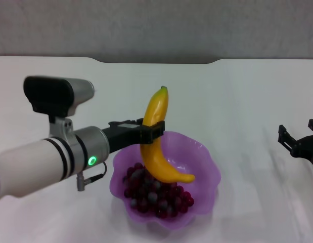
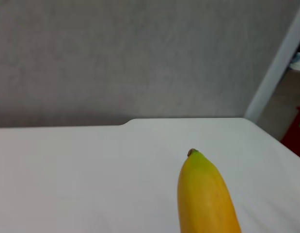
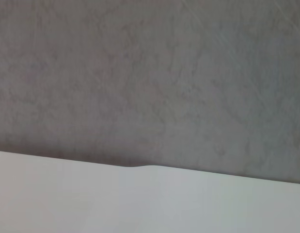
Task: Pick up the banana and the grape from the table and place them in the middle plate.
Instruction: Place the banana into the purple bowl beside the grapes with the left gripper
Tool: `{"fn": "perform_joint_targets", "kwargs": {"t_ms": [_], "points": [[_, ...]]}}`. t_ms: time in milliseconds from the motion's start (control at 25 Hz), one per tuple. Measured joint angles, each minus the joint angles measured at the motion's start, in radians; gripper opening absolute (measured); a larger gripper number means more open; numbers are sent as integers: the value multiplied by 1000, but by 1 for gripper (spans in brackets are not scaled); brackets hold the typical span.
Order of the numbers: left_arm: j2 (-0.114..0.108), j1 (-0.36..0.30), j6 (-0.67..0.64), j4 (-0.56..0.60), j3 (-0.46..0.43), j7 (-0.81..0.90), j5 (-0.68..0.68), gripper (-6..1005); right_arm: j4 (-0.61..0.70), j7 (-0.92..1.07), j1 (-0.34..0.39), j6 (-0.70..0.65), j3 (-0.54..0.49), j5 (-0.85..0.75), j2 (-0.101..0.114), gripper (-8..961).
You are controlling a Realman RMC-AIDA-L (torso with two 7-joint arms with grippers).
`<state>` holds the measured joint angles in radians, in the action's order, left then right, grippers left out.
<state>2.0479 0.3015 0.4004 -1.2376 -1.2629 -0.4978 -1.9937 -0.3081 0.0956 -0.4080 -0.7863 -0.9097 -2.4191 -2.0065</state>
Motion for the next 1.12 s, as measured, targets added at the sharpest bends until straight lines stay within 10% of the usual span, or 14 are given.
{"fn": "perform_joint_targets", "kwargs": {"t_ms": [440,1120], "points": [[0,71,-234,139,182,-12,56,522,0,-2,-22,4,3,-3,0,830],[3,152,-258,262,263,0,111,522,-2,-22,-42,10,14,-4,0,830]]}}
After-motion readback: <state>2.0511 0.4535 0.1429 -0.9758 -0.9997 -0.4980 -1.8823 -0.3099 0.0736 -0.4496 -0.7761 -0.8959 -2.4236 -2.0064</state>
